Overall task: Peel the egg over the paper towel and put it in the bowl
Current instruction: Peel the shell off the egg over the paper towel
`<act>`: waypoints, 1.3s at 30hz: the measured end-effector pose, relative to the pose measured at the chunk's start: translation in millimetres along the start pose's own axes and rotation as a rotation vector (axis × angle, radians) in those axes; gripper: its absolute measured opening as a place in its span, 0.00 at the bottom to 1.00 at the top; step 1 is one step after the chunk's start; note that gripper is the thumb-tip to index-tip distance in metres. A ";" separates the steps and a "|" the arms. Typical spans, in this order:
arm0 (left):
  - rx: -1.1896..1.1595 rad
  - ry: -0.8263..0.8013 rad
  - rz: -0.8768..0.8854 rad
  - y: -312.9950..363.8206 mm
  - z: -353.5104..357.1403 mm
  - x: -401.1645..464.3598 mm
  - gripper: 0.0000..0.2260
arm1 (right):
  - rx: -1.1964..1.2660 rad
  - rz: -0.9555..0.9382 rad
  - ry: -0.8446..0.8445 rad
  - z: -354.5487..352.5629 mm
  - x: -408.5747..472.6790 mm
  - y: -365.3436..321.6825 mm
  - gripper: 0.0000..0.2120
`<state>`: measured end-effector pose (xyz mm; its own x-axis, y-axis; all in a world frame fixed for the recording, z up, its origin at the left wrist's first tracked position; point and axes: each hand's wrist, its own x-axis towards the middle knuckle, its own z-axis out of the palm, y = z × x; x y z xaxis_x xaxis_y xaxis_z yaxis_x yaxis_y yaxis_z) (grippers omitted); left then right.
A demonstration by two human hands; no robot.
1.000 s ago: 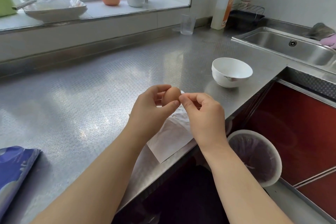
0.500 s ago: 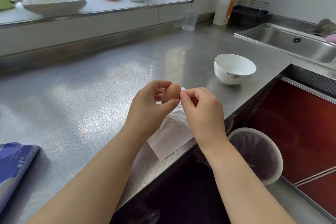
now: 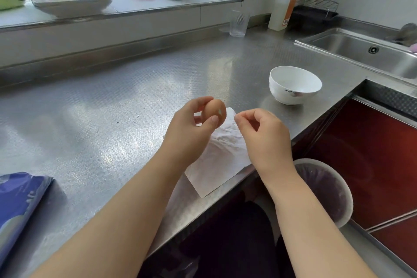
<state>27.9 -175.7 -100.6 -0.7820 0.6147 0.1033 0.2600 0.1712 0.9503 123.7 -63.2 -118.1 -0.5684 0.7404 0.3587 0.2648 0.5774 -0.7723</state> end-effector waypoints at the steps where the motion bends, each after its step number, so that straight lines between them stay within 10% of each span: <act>1: -0.013 0.007 -0.008 -0.7 -0.4 0.7 0.17 | -0.029 0.012 -0.034 -1.7 -1.0 2.0 0.06; 9: -0.021 0.041 -0.015 -0.3 -0.4 -1.1 0.18 | -0.189 -0.050 -0.264 -1.9 -3.0 2.7 0.13; 19: -0.067 0.042 -0.004 3.8 2.9 -7.0 0.19 | 0.145 -0.048 -0.036 2.2 1.6 -17.5 0.05; 39: -0.005 0.019 0.060 6.9 1.2 -7.6 0.18 | -0.124 -0.294 0.110 13.2 4.1 -10.8 0.06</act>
<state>36.3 -178.3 -95.2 -0.7758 0.6088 0.1661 0.3044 0.1305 0.9436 108.2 -71.0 -115.3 -0.5485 0.5651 0.6163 0.1986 0.8040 -0.5605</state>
